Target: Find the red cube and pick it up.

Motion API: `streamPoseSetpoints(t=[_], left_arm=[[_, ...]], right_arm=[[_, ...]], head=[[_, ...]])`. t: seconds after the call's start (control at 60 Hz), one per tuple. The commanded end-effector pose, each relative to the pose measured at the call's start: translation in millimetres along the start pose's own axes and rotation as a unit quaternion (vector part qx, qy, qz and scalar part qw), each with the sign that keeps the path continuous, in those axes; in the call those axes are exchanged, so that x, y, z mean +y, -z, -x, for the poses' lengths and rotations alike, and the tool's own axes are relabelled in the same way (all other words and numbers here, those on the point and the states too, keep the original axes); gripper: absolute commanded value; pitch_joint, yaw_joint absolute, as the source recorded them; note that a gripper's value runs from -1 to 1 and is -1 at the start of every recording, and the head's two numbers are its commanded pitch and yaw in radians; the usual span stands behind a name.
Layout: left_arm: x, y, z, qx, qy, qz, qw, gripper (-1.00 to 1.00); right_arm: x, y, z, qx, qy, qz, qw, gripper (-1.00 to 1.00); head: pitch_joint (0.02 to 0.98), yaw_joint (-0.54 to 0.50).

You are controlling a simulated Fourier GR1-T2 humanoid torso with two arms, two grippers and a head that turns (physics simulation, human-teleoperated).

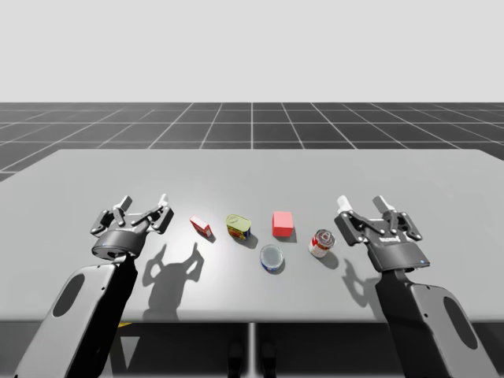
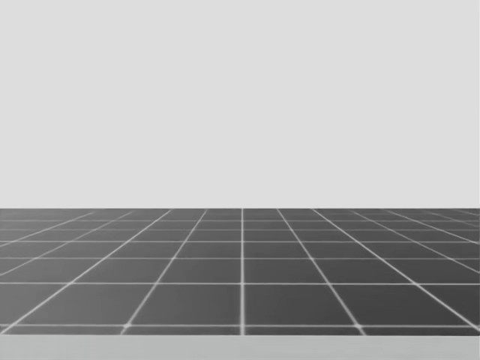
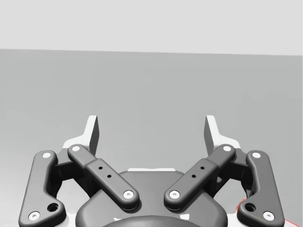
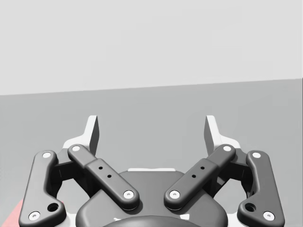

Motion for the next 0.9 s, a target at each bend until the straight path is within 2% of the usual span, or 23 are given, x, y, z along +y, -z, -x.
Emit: streamPoseSetpoints(t=[0.017, 0.133, 0.2, 0.583, 0.9], left_arm=[[0.6, 0.7, 0.4, 0.002, 0.0, -0.001, 1.0, -1.0], [0.7, 1.0, 1.0, 0.002, 0.001, 0.0, 1.0, -1.0], [1.1, 1.1, 1.0, 0.001, 0.001, 0.0, 1.0, -1.0], [1.9, 1.9, 2.2, 0.002, 0.007, 0.002, 1.0, -1.0], [1.1, 1.2, 1.9, 0.0, 0.009, 0.009, 0.9999, -1.0]], right_arm=[[1.1, -1.2, 0.9, 0.004, 0.0, 0.006, 1.0, -1.0], [0.8, -1.0, 0.0, 0.011, 0.009, -0.002, 0.9999, -1.0], [0.5, 0.0, 0.5, 0.011, 0.007, -0.002, 0.9999, -1.0], [1.4, 0.7, 1.1, 0.008, 0.009, -0.002, 0.9999, -1.0], [1.5, 1.0, 2.3, 0.011, 0.006, -0.004, 0.9999, -1.0]], head=[[0.065, 0.01], [0.082, 0.01], [0.1, 0.01], [0.41, 0.0], [0.64, -0.08]])
